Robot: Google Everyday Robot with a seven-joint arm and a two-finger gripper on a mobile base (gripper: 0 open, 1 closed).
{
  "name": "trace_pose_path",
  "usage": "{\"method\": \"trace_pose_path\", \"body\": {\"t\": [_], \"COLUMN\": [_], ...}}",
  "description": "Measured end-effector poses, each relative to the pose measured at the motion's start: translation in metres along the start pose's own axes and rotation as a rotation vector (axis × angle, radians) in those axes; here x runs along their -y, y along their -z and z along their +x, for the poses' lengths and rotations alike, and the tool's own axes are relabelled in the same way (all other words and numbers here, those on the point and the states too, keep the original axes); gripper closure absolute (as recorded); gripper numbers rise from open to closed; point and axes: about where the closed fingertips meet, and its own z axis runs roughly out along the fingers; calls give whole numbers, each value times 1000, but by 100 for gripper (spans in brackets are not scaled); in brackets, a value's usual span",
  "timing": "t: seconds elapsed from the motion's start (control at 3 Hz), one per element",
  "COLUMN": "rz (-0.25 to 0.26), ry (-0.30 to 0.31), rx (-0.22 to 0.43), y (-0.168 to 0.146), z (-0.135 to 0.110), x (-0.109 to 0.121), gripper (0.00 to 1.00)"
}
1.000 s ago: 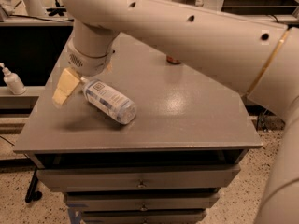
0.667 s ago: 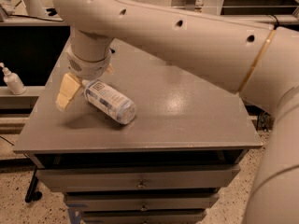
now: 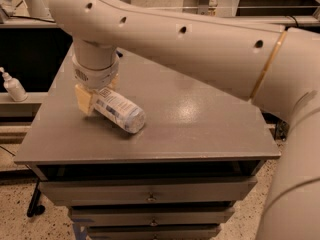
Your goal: Place blue plastic bottle upright
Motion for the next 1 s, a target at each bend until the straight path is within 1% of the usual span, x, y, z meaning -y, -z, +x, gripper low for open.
{"method": "trace_pose_path", "body": {"t": [0.33,0.67,1.0], "rz": [25,60,75], "ry": [9,19,11], "rx": [-11,9,107], "y": [2,12,35], "z": [2,-3,-12], "x": [5,21,54], "gripper": [62,85,100]}}
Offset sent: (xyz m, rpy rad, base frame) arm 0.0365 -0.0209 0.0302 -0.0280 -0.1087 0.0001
